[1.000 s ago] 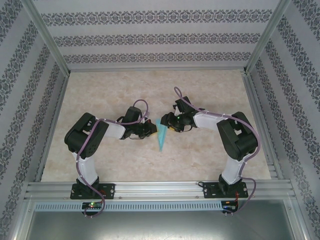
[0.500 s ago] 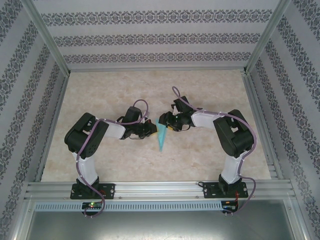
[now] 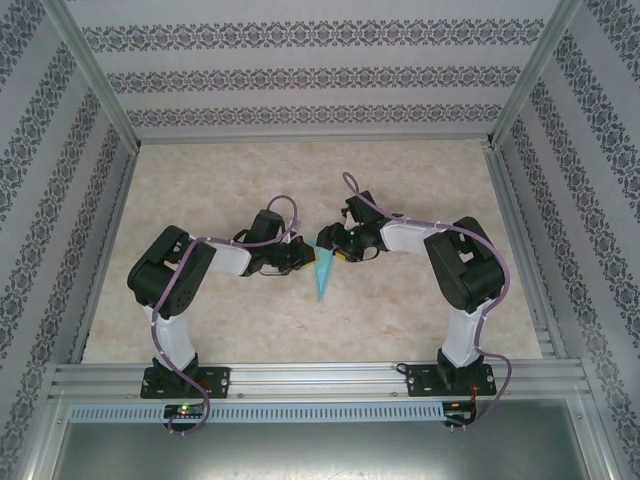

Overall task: Fold a paper plane with a square sheet of paper (fold left side to right side)
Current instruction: Fold the wing for the fifth time at the center of the table.

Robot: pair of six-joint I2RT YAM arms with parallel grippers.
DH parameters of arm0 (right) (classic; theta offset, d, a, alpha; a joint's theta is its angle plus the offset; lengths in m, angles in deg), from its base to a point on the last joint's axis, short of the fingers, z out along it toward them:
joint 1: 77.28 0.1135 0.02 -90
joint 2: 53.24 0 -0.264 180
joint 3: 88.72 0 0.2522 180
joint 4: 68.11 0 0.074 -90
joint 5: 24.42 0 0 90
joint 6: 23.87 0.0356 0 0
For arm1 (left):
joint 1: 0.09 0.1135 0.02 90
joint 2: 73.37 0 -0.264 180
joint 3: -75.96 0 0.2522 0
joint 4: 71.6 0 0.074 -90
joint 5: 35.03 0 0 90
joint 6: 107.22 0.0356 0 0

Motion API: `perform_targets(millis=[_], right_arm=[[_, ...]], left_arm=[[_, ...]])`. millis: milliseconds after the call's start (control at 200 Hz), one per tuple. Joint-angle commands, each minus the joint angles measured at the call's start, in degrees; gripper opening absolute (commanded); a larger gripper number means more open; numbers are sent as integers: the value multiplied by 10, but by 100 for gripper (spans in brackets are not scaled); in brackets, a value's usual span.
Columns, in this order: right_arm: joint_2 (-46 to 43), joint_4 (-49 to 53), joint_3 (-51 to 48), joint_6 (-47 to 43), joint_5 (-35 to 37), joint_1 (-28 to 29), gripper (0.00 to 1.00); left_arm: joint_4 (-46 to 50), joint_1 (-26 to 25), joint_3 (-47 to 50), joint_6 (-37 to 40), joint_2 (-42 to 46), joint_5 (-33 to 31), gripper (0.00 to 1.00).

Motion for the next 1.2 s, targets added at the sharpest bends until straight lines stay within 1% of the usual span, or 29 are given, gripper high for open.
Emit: perform_targets(millis=[0, 290, 430, 649, 679, 734, 779, 839, 904, 1004, 1194], right_arm=[[13, 29, 12, -10, 7, 8, 57], [8, 14, 12, -11, -4, 10, 59], [-11, -4, 12, -8, -9, 8, 60], [-66, 40, 11, -22, 22, -2, 61], [-70, 47, 12, -24, 26, -2, 59], [-74, 46, 9, -24, 23, 0, 52], [-73, 36, 6, -19, 18, 3, 46], [-68, 19, 6, -13, 8, 8, 34], [-54, 10, 12, -6, 1, 13, 26], [-28, 11, 26, -3, 0, 19, 23], [4, 23, 41, -10, 6, 22, 22]], left_arm=[[23, -7, -5, 20, 13, -14, 0], [25, -7, 1, 21, -9, -12, 0], [24, -8, 5, 21, -15, -12, 0], [25, -8, 7, 23, -20, -15, 0], [25, -8, 8, 23, -19, -15, 0], [25, -7, 8, 23, -20, -15, 0], [26, -8, 7, 22, -20, -15, 0], [25, -8, 6, 23, -20, -15, 0], [26, -8, 7, 22, -20, -15, 0], [25, -8, 7, 23, -19, -14, 0], [28, -8, 7, 23, -20, -15, 0]])
